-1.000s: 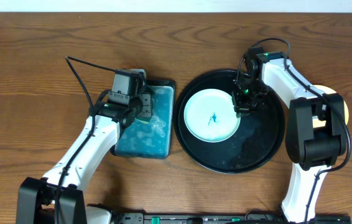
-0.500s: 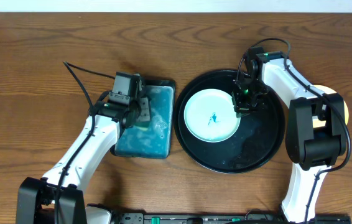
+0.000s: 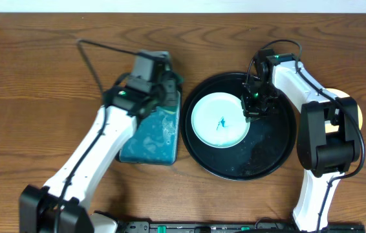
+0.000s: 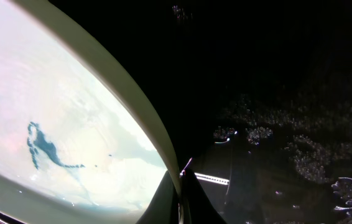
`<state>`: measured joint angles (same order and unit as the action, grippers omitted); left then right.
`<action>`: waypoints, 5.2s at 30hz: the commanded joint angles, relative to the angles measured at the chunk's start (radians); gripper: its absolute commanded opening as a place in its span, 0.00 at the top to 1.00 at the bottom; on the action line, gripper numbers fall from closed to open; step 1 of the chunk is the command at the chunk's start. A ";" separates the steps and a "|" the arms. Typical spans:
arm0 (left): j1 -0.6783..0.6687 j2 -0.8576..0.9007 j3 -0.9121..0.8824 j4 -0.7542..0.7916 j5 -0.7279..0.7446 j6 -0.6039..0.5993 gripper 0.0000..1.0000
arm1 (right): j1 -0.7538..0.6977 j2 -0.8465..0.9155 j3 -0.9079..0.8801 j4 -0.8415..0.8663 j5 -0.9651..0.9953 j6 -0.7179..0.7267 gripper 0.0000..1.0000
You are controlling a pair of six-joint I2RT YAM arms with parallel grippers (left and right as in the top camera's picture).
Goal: Clean dirty plates on tray and stack at the side
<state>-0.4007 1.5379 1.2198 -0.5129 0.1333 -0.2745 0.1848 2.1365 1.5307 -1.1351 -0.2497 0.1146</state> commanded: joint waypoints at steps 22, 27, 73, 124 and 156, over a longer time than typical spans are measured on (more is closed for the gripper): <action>-0.326 0.418 0.067 0.306 0.095 -0.173 0.92 | 0.013 0.003 -0.001 0.002 0.013 0.004 0.99; -0.329 0.475 0.067 0.294 0.088 -0.172 0.92 | 0.013 0.003 -0.001 0.001 0.013 0.004 0.99; -0.297 0.469 0.074 0.114 -0.140 -0.190 0.92 | 0.013 0.003 -0.001 -0.008 0.013 0.004 0.99; 0.092 0.280 -0.040 -0.134 -0.014 0.064 0.44 | 0.009 -0.111 -0.059 0.084 0.090 -0.018 0.99; 0.092 0.268 -0.168 -0.021 -0.014 0.055 0.93 | 0.120 -0.519 -0.059 0.100 0.763 -0.019 0.99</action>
<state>-0.3111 1.8099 1.0645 -0.5240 0.1284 -0.2127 0.2955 1.6608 1.4693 -1.0382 0.4484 0.1017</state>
